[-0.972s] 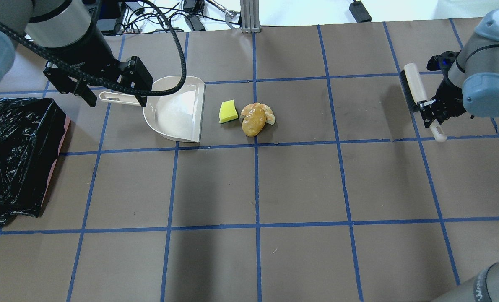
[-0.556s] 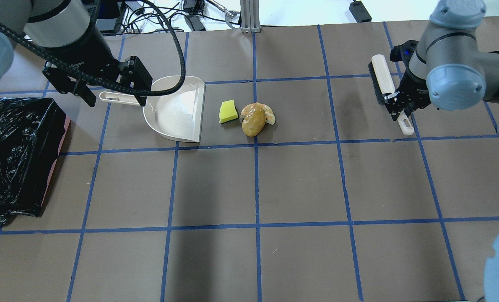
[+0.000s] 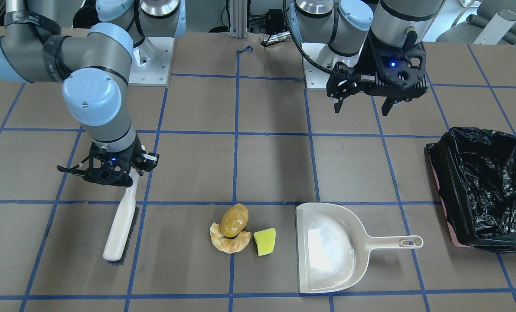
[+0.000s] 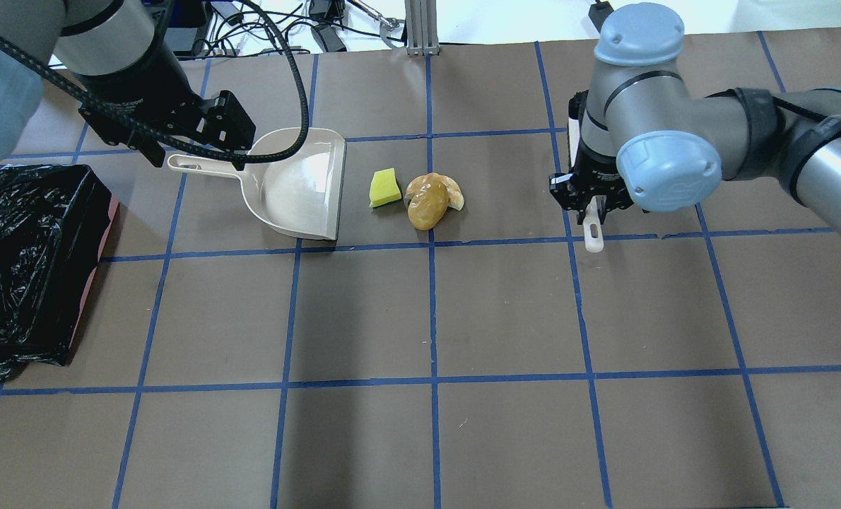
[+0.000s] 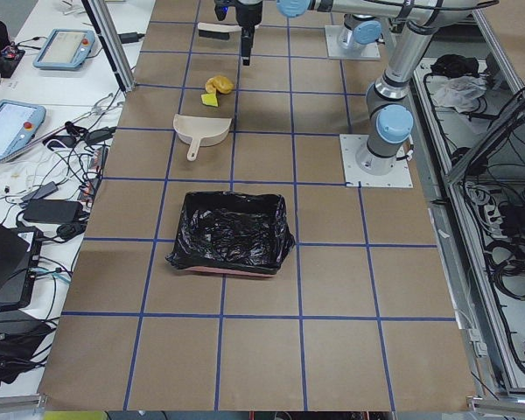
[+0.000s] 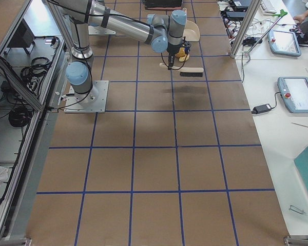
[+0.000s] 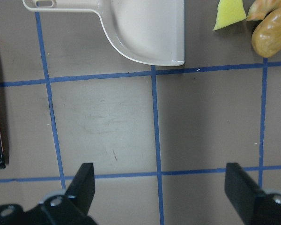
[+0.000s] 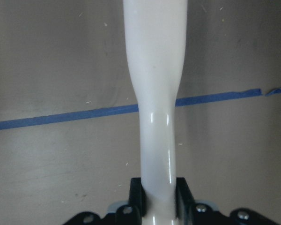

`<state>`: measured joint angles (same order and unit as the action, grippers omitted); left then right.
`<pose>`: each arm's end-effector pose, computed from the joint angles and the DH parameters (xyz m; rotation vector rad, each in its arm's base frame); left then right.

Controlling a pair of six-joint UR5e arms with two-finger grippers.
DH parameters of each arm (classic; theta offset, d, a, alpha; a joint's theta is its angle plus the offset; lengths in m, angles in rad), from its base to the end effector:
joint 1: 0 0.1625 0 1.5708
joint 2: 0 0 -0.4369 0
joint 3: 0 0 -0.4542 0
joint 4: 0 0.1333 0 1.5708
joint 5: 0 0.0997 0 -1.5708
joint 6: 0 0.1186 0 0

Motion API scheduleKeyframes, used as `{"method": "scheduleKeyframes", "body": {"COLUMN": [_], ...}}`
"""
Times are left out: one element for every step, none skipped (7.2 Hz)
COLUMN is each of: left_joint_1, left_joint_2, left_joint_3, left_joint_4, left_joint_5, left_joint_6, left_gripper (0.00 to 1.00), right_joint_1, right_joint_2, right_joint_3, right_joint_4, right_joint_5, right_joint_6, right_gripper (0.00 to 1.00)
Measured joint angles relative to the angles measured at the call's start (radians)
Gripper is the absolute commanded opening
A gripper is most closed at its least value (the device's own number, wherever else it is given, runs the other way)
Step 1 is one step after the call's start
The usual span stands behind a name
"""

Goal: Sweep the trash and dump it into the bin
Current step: 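Lift the brush and move it toward the food while the left lowers the dustpan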

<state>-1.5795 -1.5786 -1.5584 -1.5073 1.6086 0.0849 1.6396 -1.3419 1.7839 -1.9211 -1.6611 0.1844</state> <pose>-0.1337 -0.5640 0.4900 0.1430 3.0962 -0.1032 0.1634 -0.5883 0.2670 -0.1692 -3.0334 -0.1209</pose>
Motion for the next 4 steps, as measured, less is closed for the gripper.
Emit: {"method": "scheduleKeyframes", "body": {"left_joint_1": [0.014,0.022,0.025,0.028], "left_joint_2": [-0.043,-0.098,-0.160,-0.220], "left_joint_3": [-0.049,-0.104,-0.142,-0.155], "left_joint_4": [0.128,0.247,0.319,0.354], "left_joint_5": [-0.002,-0.003,-0.001,0.005], "left_joint_6": [0.044,0.097,0.179,0.326], "left_gripper": [1.00,1.00,1.00,1.00], "right_joint_1": [0.030,0.046,0.061,0.085], "right_joint_2": [0.002,0.007,0.015,0.025], "right_joint_3": [0.000,0.000,-0.003,-0.009], "right_joint_4": [0.013,0.014,0.013,0.010], "right_joint_5": [0.005,0.007,0.006,0.002], "right_joint_6": [0.044,0.080,0.121,0.157], "right_gripper": [0.00,0.00,0.00,0.00]}}
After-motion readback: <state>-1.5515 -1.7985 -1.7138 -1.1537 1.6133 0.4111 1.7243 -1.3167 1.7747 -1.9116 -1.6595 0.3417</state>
